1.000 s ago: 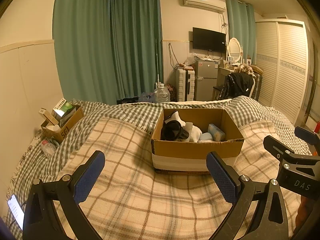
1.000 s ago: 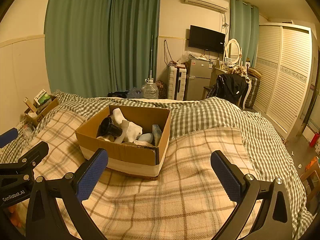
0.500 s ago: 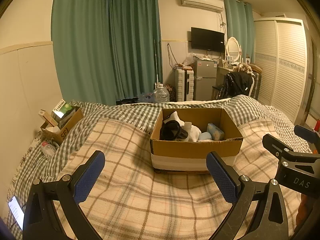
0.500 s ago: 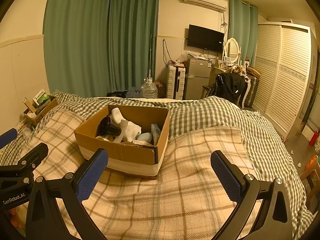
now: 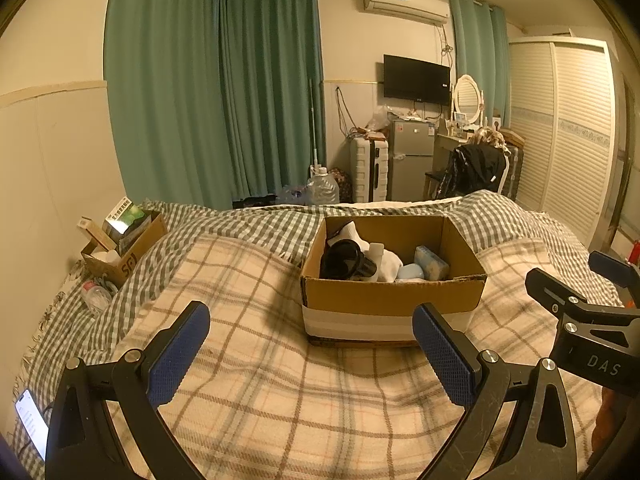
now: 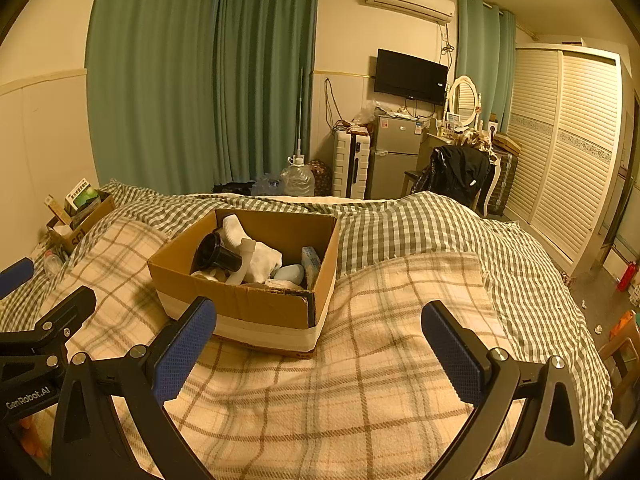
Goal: Organize objects
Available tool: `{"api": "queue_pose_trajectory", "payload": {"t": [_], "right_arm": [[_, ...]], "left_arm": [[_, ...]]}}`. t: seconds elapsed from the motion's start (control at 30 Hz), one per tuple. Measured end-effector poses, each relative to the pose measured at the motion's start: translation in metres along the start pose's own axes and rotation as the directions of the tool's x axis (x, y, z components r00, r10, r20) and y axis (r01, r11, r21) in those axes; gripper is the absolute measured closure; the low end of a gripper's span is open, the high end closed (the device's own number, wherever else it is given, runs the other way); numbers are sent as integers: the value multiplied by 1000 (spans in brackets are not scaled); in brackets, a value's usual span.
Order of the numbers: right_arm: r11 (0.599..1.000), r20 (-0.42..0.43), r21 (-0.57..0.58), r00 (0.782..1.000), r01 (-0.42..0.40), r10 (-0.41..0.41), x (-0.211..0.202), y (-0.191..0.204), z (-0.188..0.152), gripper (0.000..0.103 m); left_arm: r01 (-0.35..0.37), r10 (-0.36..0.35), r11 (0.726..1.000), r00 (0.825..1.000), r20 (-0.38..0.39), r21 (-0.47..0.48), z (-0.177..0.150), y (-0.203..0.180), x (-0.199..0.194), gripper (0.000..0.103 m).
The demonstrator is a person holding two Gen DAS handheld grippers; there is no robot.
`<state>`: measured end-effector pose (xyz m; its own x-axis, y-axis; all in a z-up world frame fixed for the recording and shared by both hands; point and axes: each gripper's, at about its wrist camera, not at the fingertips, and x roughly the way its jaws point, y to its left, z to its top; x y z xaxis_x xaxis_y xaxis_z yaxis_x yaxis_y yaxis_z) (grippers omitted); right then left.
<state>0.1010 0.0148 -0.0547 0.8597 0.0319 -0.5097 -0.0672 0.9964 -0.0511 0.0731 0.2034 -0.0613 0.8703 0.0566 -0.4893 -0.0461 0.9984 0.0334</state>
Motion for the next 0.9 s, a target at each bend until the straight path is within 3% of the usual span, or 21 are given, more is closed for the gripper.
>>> {"api": "queue_pose_trajectory", "payload": {"t": [0.9], "right_arm": [[1000, -3, 1, 1000, -1, 1, 0, 0, -1, 0]], "left_arm": [[9, -9, 1000, 1000, -4, 4, -3, 2, 0, 0]]}}
